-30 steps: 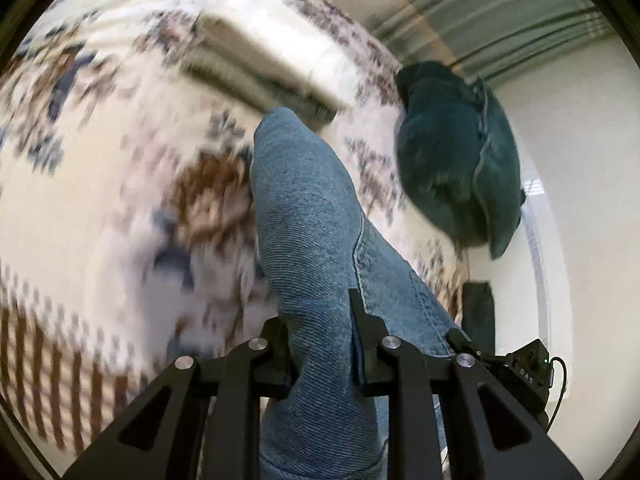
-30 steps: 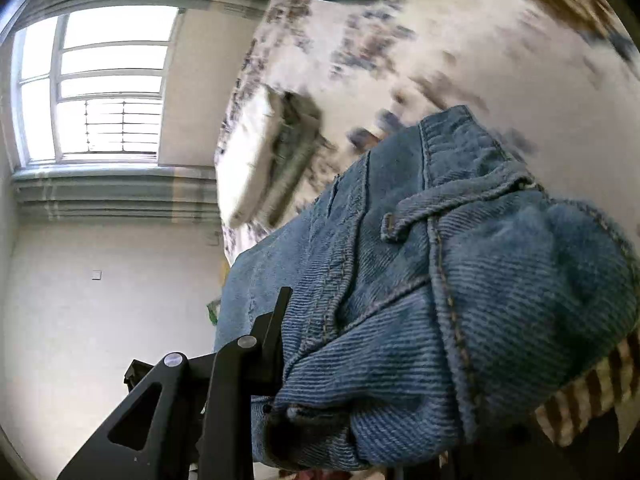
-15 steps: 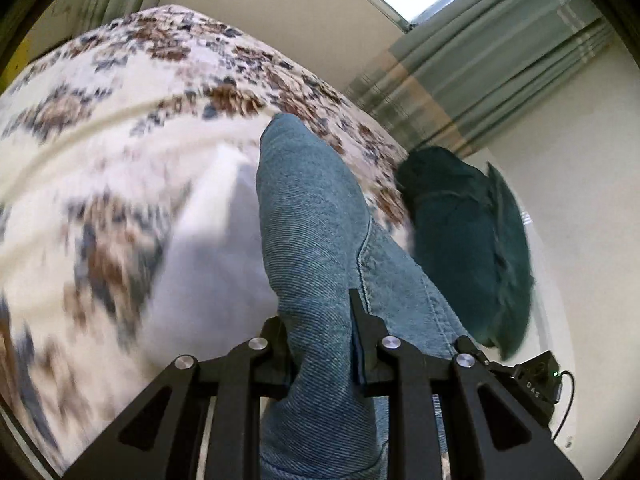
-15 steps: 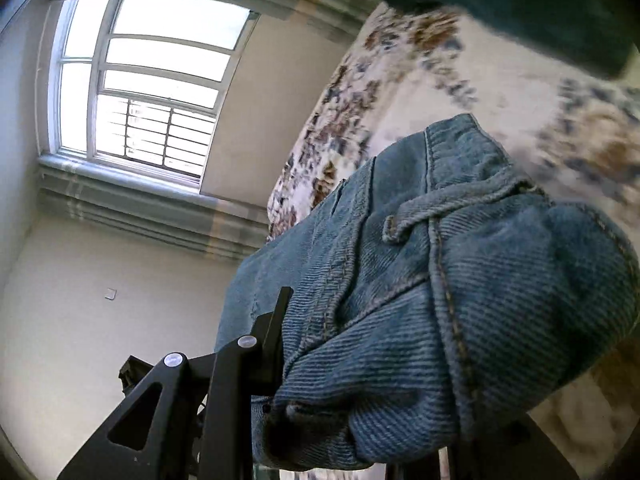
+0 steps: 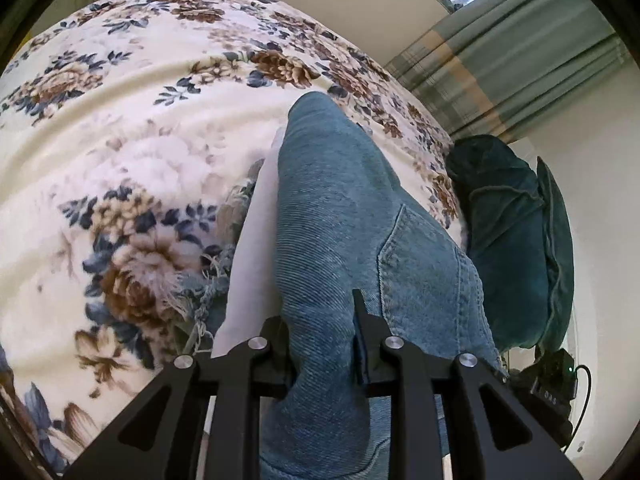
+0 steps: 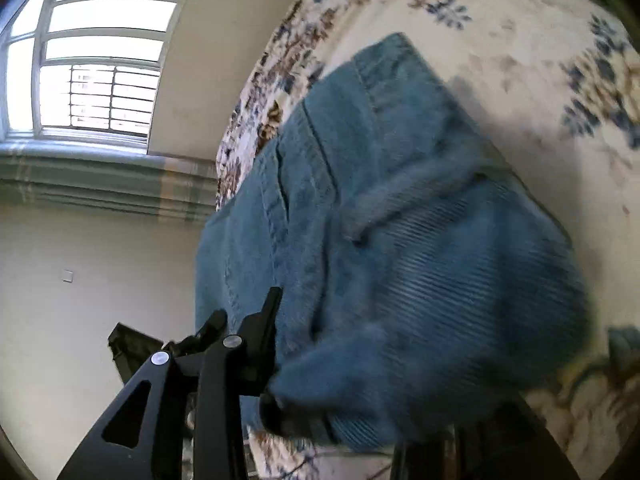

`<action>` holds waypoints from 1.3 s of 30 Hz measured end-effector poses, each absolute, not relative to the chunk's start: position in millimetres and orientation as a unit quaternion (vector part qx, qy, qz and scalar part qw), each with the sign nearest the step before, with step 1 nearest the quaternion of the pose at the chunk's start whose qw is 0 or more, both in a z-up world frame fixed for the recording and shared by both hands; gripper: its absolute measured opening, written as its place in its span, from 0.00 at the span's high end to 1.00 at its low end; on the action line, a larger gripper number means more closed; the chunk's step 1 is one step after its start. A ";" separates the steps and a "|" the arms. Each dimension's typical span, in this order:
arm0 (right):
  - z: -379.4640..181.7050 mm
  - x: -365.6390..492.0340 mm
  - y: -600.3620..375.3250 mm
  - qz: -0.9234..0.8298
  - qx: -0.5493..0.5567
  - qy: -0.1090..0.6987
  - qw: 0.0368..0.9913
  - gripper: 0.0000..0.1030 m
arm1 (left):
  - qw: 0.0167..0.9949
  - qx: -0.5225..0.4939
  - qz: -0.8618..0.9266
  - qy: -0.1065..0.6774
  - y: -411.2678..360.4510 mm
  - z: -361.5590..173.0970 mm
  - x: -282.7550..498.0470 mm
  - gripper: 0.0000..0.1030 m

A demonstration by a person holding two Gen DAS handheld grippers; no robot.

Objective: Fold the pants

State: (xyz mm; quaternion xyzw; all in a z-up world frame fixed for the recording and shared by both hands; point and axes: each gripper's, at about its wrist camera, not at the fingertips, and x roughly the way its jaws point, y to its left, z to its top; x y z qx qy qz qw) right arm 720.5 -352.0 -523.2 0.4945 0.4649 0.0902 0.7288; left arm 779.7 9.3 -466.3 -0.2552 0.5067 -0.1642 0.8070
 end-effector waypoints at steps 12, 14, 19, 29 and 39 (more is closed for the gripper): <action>-485.4 693.0 -352.3 -0.016 0.401 0.514 0.758 0.48 | 0.826 -0.162 -0.088 0.532 -9.2 -434.7 764.0 0.70; -466.8 688.4 -348.3 -0.033 0.361 0.521 0.773 0.35 | 0.838 -0.117 -0.064 0.530 -17.0 -423.9 757.7 0.54; -409.1 667.7 -328.5 -0.094 0.207 0.515 0.827 0.04 | 0.860 -0.023 -0.025 0.509 -38.2 -386.9 728.0 0.16; -299.7 596.1 -303.7 -0.139 0.076 0.469 0.869 0.01 | 0.889 0.031 -0.009 0.456 -62.0 -295.6 637.9 0.13; -173.9 462.0 -292.6 -0.110 0.060 0.408 0.904 0.01 | 0.911 0.032 -0.009 0.412 -72.3 -194.0 518.4 0.13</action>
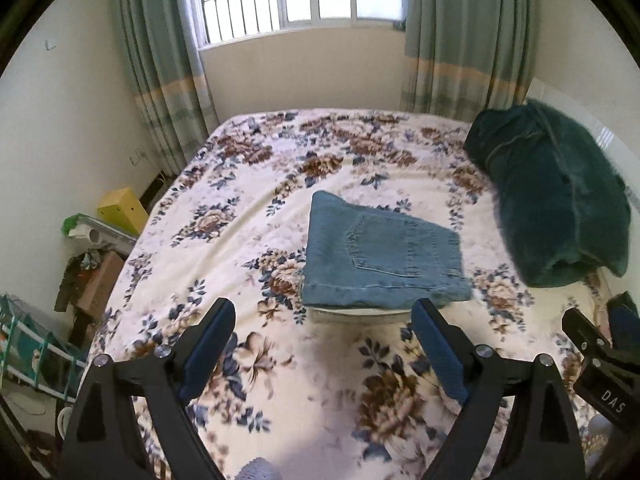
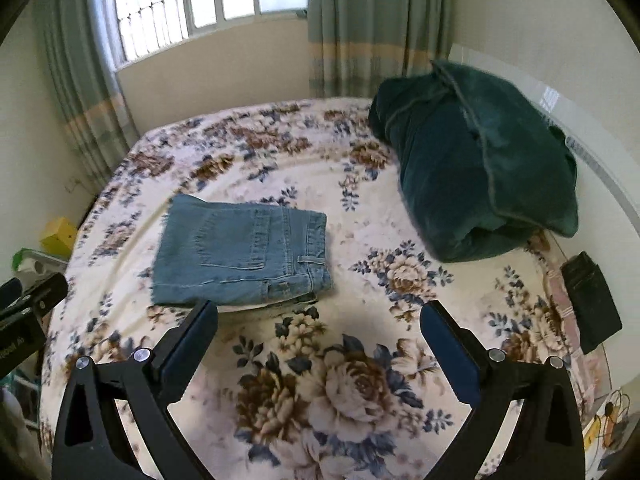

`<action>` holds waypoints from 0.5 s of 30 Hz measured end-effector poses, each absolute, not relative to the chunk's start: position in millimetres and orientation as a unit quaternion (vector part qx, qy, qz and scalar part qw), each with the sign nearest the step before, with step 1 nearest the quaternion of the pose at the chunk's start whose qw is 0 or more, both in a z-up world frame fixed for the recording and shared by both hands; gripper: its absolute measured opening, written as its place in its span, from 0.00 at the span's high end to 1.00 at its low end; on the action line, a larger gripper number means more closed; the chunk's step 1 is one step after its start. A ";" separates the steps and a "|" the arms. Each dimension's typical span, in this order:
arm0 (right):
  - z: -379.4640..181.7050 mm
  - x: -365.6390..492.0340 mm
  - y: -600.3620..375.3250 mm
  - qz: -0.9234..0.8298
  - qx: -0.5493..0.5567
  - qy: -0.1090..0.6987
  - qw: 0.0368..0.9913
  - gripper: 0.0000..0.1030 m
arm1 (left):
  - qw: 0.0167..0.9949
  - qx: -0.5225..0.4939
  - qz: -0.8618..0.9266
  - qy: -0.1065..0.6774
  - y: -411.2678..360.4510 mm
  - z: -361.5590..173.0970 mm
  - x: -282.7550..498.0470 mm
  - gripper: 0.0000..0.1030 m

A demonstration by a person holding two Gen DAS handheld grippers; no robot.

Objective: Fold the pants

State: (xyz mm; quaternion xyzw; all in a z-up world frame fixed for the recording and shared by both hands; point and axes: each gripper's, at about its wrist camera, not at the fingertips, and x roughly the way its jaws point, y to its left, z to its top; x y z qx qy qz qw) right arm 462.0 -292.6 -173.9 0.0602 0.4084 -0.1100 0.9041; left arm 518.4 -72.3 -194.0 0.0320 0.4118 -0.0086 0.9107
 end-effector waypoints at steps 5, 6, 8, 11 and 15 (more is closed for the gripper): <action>-109.7 383.7 -290.4 -0.089 0.055 0.380 0.919 0.01 | 0.923 0.030 -0.009 0.384 -77.1 -141.2 450.7 0.13; -96.5 367.1 -290.1 -0.086 0.054 0.375 0.922 0.01 | 0.925 0.030 -0.008 0.380 -77.4 -131.7 438.2 0.13; -73.6 337.3 -288.7 -0.080 0.051 0.364 0.926 0.01 | 0.928 0.023 -0.010 0.371 -76.9 -112.1 409.8 0.13; -40.3 291.6 -285.5 -0.075 0.040 0.346 0.934 0.01 | 0.934 0.020 -0.007 0.357 -74.9 -89.5 372.0 0.13; -2.5 237.6 -284.1 -0.067 0.039 0.331 0.940 0.00 | 0.938 0.022 -0.007 0.347 -72.6 -70.1 334.3 0.13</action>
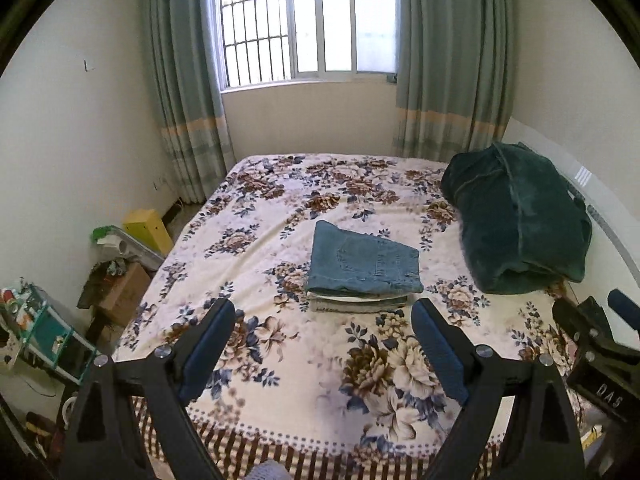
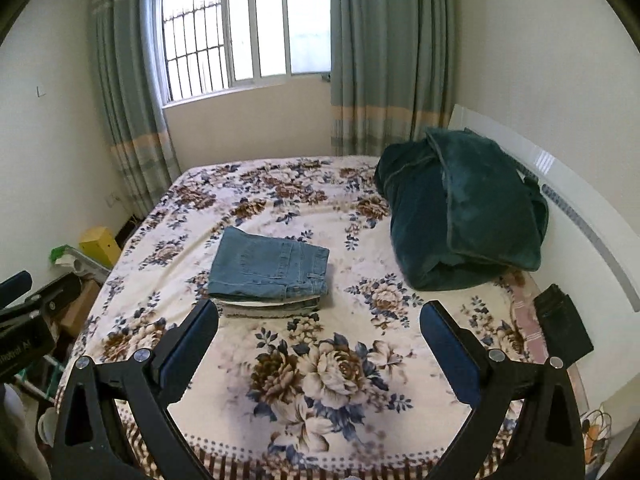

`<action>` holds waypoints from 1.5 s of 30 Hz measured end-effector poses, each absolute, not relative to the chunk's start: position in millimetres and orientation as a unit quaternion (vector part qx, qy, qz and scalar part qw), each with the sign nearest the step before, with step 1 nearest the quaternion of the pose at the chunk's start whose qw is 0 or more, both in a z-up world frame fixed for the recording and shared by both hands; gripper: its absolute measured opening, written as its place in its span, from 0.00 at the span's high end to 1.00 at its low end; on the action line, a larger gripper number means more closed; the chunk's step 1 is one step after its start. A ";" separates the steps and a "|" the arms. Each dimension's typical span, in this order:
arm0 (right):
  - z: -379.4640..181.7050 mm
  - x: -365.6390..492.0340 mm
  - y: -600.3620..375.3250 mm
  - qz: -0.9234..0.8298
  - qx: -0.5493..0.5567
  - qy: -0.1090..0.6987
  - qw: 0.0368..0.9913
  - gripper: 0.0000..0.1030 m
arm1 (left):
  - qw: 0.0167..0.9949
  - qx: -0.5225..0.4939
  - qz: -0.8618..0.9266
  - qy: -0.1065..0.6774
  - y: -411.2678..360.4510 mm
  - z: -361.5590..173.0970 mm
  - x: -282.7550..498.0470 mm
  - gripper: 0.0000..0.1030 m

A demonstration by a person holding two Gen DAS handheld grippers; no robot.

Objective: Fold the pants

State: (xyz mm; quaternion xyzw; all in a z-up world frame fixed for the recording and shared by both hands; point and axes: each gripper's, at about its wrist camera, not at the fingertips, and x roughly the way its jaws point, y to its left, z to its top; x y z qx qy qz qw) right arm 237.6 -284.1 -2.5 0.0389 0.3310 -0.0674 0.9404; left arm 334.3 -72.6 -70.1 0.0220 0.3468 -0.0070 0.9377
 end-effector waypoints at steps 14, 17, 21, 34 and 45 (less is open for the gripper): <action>65.0 145.3 -251.1 -0.043 0.026 0.308 0.950 0.00 | 0.941 0.008 0.003 0.337 -50.1 -42.5 265.9 0.00; 66.8 145.2 -248.0 -0.045 0.024 0.308 0.950 0.00 | 0.942 0.003 0.007 0.334 -43.0 -39.4 261.5 0.00; 67.0 143.1 -243.5 -0.041 0.027 0.313 0.949 0.00 | 0.942 0.006 0.011 0.335 -37.3 -37.1 254.8 0.00; 67.2 145.0 -241.2 -0.035 0.027 0.312 0.949 0.00 | 0.943 0.012 0.008 0.332 -36.0 -32.3 247.9 0.00; 71.0 150.2 -241.1 -0.030 0.026 0.310 0.950 0.00 | 0.945 0.014 0.003 0.326 -36.3 -25.9 243.9 0.00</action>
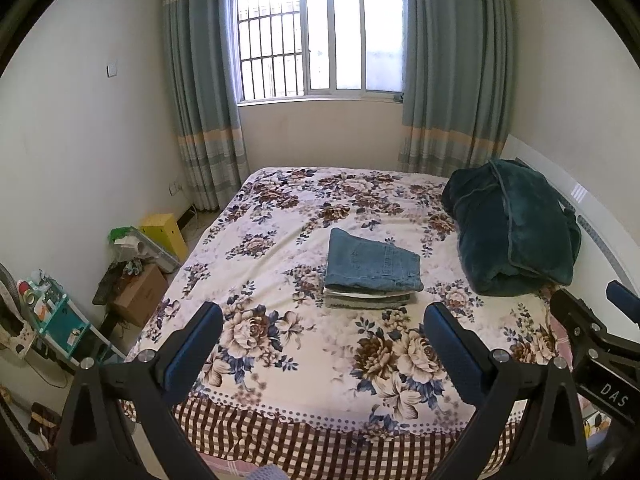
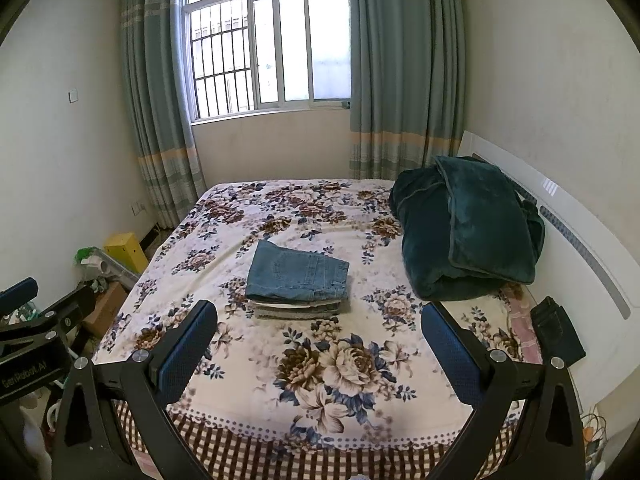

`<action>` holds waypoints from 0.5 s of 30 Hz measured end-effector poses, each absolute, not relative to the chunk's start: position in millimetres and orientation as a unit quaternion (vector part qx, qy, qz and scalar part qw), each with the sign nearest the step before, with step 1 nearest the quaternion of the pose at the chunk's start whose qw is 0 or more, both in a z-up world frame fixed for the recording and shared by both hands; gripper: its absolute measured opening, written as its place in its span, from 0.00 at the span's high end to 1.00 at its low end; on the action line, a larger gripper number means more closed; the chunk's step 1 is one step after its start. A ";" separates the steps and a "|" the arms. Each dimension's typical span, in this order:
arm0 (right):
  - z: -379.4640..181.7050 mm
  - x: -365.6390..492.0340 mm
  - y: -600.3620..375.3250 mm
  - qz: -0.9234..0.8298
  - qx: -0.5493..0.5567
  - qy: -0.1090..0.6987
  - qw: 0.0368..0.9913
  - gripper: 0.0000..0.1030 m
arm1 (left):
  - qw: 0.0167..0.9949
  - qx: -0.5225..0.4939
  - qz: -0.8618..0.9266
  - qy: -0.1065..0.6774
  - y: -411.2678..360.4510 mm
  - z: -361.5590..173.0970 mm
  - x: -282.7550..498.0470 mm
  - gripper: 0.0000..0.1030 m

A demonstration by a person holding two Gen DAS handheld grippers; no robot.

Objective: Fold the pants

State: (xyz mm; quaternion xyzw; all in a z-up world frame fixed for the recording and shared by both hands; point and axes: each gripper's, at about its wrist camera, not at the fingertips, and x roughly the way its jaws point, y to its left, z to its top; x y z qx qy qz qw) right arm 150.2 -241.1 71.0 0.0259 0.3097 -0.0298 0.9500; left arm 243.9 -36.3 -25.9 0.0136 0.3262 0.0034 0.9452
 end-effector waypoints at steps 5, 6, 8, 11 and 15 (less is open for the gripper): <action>72.5 152.7 -241.7 -0.028 0.026 0.312 0.949 0.00 | 0.945 0.014 0.001 0.326 -35.8 -24.8 243.0 0.00; 72.7 153.4 -241.9 -0.027 0.025 0.312 0.949 0.00 | 0.945 0.014 0.001 0.326 -35.6 -24.9 243.7 0.00; 72.7 153.0 -242.0 -0.028 0.025 0.311 0.950 0.00 | 0.945 0.015 0.002 0.326 -35.6 -24.8 243.6 0.00; 72.3 153.5 -242.5 -0.026 0.025 0.312 0.950 0.00 | 0.946 0.014 0.002 0.325 -35.5 -25.0 243.1 0.00; 72.2 154.4 -242.8 -0.026 0.025 0.312 0.950 0.00 | 0.945 0.011 -0.001 0.328 -35.5 -25.7 242.3 0.00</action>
